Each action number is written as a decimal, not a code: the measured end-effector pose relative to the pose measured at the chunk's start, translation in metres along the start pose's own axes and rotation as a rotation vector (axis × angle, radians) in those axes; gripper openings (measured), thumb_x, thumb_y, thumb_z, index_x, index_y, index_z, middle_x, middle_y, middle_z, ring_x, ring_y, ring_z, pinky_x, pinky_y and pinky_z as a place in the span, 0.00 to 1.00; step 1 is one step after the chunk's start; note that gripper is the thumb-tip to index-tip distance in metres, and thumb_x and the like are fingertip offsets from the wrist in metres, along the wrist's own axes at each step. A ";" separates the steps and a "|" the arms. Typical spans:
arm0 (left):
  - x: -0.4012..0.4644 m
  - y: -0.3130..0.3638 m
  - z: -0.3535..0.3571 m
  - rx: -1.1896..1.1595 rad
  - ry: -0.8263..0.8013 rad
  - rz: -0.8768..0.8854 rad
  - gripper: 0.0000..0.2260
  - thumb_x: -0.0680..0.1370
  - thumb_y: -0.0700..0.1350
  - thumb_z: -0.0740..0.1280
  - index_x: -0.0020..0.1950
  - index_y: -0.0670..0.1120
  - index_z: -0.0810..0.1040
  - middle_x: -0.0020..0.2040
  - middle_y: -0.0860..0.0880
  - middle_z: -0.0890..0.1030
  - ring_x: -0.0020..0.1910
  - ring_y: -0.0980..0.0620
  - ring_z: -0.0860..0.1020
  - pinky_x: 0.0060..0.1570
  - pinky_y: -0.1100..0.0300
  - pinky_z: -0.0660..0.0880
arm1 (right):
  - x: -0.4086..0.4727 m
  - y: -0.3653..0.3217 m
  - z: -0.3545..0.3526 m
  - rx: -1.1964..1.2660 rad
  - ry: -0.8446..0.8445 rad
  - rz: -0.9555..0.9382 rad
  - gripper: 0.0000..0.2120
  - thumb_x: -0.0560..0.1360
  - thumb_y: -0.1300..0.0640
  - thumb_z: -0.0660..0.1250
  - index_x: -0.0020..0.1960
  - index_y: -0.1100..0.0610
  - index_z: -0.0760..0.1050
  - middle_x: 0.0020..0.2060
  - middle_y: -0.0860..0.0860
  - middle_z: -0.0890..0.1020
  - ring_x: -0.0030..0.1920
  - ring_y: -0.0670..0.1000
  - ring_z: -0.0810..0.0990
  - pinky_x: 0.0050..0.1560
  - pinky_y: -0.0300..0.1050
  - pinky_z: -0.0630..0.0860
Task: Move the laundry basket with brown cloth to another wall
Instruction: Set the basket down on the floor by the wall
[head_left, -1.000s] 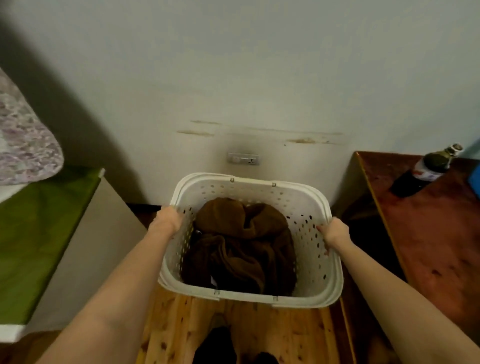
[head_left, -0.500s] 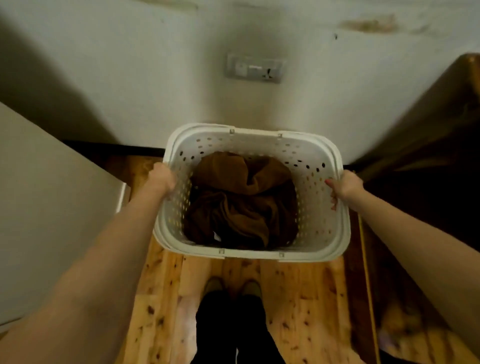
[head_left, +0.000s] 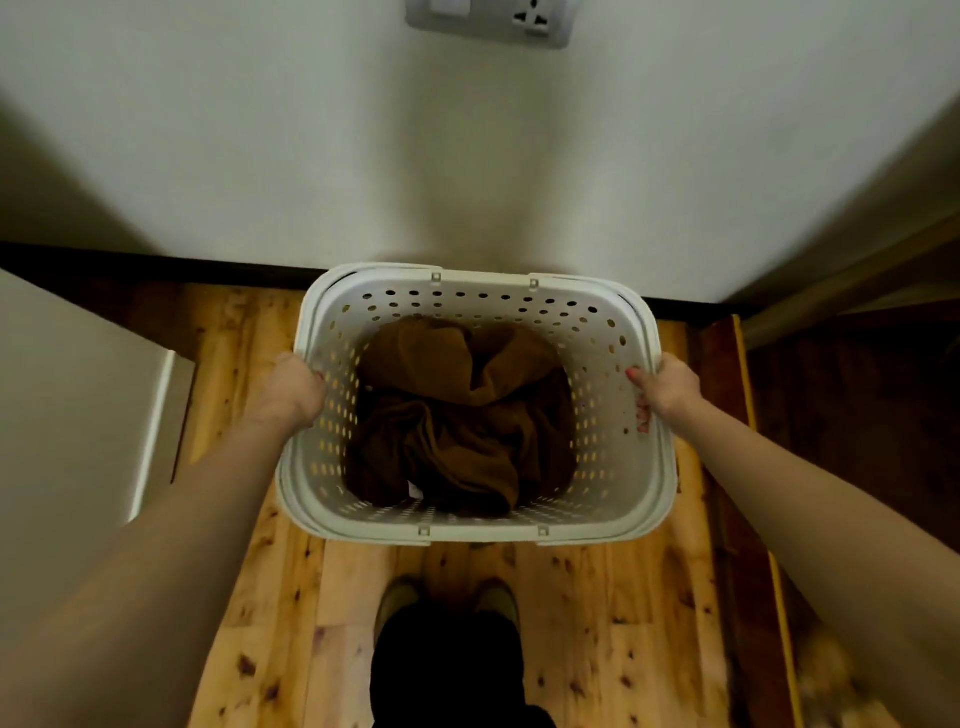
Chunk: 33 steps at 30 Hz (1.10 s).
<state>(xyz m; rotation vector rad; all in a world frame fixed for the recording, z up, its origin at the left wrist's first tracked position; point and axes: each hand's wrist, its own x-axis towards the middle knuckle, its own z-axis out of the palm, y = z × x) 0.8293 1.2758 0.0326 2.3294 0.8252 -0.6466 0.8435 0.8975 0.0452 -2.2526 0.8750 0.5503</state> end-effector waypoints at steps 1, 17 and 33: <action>0.002 0.000 0.001 -0.006 -0.004 0.000 0.18 0.81 0.41 0.58 0.65 0.29 0.67 0.58 0.28 0.78 0.55 0.30 0.79 0.53 0.38 0.78 | 0.000 0.001 0.000 0.013 -0.007 0.012 0.15 0.78 0.56 0.63 0.62 0.63 0.70 0.51 0.61 0.81 0.37 0.54 0.77 0.27 0.41 0.67; 0.029 -0.013 0.030 -0.023 -0.040 -0.109 0.25 0.81 0.49 0.58 0.68 0.31 0.65 0.64 0.30 0.76 0.62 0.31 0.76 0.63 0.44 0.72 | 0.023 0.018 0.028 0.228 -0.130 0.039 0.05 0.80 0.59 0.60 0.52 0.60 0.66 0.29 0.57 0.71 0.25 0.54 0.70 0.24 0.46 0.72; 0.031 -0.002 0.035 0.140 0.010 -0.119 0.28 0.79 0.51 0.62 0.71 0.33 0.62 0.68 0.32 0.70 0.67 0.33 0.70 0.64 0.43 0.68 | 0.039 0.012 0.040 0.056 -0.111 0.066 0.19 0.79 0.56 0.63 0.65 0.66 0.67 0.49 0.63 0.79 0.42 0.59 0.78 0.41 0.51 0.74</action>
